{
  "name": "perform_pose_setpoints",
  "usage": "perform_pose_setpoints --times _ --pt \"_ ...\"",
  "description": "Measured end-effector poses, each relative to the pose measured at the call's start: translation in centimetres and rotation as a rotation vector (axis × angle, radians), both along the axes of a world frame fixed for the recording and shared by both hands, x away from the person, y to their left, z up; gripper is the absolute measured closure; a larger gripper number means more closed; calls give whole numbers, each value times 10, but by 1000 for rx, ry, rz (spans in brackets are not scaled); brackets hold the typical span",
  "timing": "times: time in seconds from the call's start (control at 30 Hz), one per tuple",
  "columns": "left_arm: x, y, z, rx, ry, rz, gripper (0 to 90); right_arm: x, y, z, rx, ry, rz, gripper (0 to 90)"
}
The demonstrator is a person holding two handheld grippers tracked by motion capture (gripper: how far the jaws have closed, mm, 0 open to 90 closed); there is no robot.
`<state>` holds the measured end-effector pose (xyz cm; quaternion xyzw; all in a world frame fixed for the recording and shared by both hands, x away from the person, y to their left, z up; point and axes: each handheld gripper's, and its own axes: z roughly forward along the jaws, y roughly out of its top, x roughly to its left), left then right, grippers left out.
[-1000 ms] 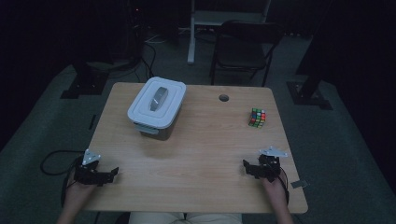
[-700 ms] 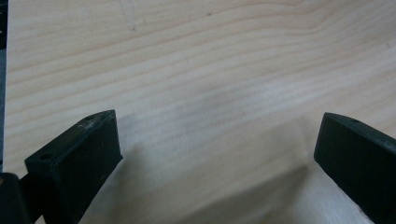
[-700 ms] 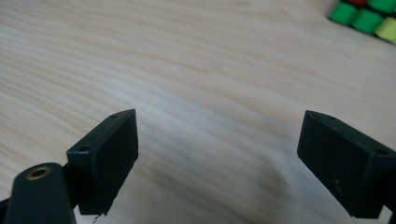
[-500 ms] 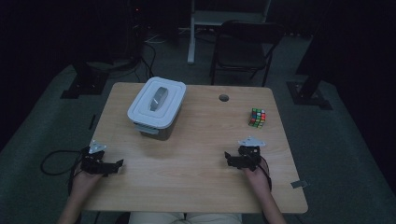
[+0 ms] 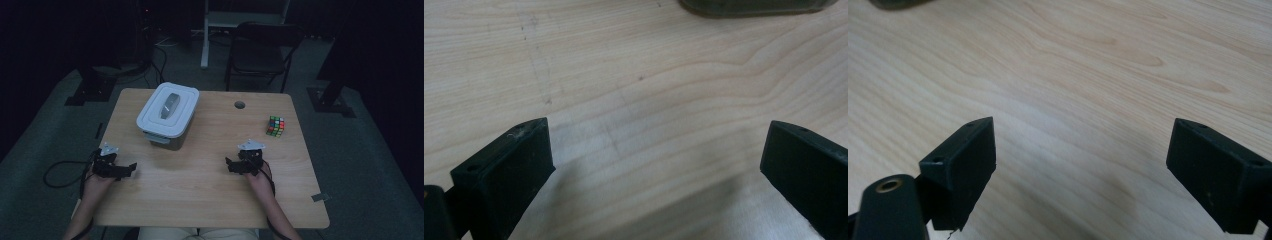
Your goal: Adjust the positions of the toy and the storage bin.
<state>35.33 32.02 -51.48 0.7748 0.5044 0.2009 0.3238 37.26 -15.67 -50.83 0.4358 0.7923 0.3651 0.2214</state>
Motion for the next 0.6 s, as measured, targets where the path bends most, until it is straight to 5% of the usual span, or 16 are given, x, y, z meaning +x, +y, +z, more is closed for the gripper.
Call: perform_pose_setpoints --times 0.27,0.6 --pt "18 -1 0 -33 -15 23 13 10 15 -4 28 16 11 122" --pt "35 -5 3 -23 -40 25 12 24 33 -4 58 28 30 122"
